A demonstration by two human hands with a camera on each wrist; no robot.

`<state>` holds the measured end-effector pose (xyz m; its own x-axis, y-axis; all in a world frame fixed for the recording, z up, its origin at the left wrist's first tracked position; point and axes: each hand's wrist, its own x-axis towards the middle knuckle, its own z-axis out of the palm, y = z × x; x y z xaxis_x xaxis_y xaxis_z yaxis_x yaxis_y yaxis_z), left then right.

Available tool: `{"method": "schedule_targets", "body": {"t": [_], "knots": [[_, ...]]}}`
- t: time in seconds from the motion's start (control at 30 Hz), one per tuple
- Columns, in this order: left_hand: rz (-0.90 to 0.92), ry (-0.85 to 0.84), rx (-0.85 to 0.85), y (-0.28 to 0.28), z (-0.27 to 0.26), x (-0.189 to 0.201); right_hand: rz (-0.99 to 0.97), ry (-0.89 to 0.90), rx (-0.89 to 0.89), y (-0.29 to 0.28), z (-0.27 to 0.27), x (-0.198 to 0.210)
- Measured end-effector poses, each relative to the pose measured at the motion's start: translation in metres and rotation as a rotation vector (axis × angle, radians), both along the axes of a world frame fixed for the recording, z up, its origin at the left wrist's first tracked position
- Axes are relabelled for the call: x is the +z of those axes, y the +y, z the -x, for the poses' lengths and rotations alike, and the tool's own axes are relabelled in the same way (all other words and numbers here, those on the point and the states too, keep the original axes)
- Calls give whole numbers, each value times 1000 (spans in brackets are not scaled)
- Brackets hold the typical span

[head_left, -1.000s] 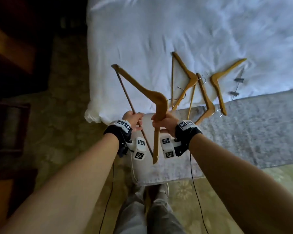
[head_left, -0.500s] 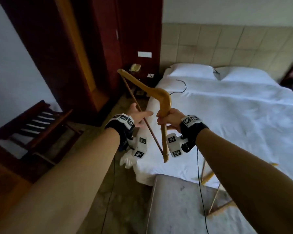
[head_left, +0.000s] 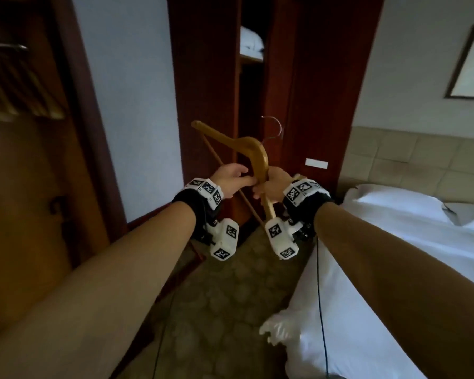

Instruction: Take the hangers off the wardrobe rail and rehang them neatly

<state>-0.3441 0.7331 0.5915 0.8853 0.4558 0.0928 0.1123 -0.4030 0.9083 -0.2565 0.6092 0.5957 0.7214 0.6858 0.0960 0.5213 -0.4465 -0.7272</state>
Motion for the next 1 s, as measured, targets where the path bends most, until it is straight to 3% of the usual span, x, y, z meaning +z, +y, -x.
{"method": "schedule_targets", "body": {"t": [0.23,0.57,0.7,1.0], "knots": [[-83,-127,166,76,108,57,46,-239,180,110,104,56],[-23,-263,495,152,213,97,-37,-405,272,210,206,90],[-49,-317,641,177,236,108,-56,-471,316,239,230,98],[149,-468,744,236,265,126,-15,-418,493,324,227,91]]}}
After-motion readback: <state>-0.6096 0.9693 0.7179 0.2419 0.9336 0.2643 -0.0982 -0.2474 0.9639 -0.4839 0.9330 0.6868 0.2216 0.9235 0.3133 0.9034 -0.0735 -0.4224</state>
